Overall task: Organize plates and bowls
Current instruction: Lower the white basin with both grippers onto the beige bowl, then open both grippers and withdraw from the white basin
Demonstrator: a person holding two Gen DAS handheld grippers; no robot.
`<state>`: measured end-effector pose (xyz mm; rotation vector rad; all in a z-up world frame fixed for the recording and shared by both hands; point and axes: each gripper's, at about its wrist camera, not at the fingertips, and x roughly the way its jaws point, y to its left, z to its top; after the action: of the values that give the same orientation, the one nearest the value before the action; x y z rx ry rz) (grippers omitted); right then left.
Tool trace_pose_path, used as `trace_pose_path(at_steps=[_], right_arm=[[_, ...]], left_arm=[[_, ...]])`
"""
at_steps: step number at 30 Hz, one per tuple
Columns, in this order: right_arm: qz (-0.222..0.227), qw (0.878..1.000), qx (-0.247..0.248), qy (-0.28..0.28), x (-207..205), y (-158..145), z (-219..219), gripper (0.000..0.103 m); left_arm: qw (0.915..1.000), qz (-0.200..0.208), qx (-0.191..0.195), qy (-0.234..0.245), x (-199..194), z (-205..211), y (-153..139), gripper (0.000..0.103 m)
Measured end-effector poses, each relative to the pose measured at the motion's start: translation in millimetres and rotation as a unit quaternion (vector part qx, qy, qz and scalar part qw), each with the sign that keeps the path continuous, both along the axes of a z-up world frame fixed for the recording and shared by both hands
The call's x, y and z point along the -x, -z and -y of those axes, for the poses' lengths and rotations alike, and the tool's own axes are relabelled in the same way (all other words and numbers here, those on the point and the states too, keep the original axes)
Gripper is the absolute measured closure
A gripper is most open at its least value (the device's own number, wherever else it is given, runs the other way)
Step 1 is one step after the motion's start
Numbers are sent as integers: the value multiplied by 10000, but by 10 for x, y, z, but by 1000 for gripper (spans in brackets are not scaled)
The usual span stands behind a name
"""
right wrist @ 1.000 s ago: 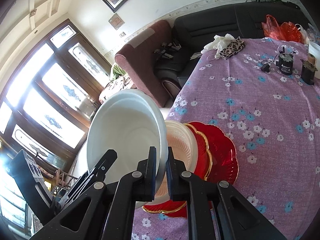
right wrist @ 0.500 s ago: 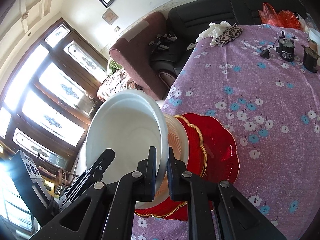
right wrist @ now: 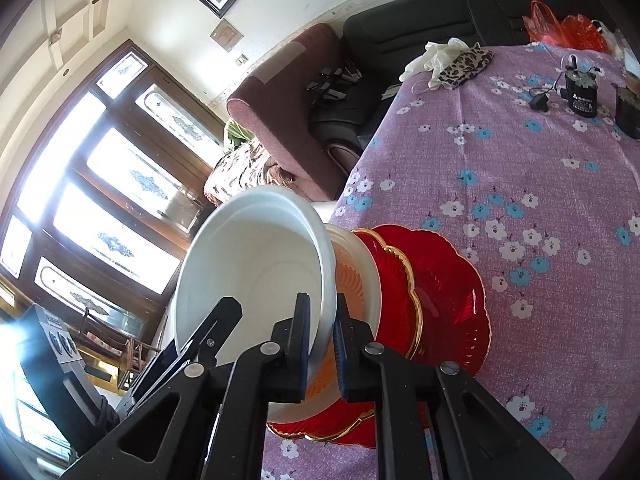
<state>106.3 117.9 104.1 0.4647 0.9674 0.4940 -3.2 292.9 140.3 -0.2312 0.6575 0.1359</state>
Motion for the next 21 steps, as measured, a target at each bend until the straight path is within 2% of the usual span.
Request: trace_pose_path(at_steps=[2, 4, 6, 14, 21], right_arm=[[60, 10000, -12, 13, 18, -15, 7, 80], [139, 9999, -34, 48, 37, -35, 27, 61], [250, 9996, -101, 76, 60, -67, 49, 54], [545, 9982, -121, 209, 196, -214, 167, 51], [597, 9975, -124, 367, 345, -194, 377, 46]], left_arm=[[10000, 83, -21, 1, 26, -9, -37, 32], [9999, 127, -18, 13, 51, -6, -63, 26], [9999, 157, -42, 14, 71, 2, -81, 24], [9998, 195, -39, 22, 155, 44, -123, 23], [9989, 459, 53, 100, 425, 163, -292, 21]])
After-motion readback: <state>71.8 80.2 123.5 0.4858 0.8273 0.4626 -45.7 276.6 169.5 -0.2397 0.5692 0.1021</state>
